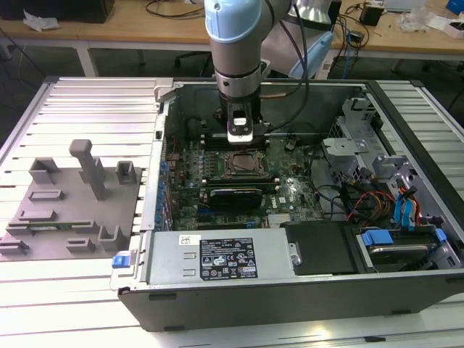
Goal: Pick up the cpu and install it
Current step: 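Install the first cpu locking lever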
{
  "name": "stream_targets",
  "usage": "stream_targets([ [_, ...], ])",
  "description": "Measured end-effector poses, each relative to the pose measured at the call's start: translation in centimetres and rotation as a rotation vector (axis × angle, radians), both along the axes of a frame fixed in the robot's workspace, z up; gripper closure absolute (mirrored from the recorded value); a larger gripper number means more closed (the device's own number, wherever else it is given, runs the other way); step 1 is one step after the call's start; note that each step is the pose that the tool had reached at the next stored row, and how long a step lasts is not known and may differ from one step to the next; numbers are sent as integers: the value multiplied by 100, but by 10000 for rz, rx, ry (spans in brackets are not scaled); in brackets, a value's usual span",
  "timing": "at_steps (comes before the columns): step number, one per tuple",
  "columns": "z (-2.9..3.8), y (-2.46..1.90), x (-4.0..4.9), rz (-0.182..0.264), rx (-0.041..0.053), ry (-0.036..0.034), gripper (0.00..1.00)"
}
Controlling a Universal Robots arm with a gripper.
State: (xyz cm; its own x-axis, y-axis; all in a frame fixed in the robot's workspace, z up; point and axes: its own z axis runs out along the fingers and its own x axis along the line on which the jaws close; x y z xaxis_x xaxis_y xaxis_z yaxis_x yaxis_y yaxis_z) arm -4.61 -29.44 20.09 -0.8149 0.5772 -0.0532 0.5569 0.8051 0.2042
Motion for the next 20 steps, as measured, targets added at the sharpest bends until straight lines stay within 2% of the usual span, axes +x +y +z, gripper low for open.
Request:
stream_targets([
  [1,-14,-2,0,-5,-82,2,89],
  [2,-15,-2,0,-6,-97,0,89],
  [3,38,6,-3,-17,-98,0,89],
  [11,35,12,-27,-54,-104,1,89],
  [20,7,13,-2,-54,-144,1,89],
])
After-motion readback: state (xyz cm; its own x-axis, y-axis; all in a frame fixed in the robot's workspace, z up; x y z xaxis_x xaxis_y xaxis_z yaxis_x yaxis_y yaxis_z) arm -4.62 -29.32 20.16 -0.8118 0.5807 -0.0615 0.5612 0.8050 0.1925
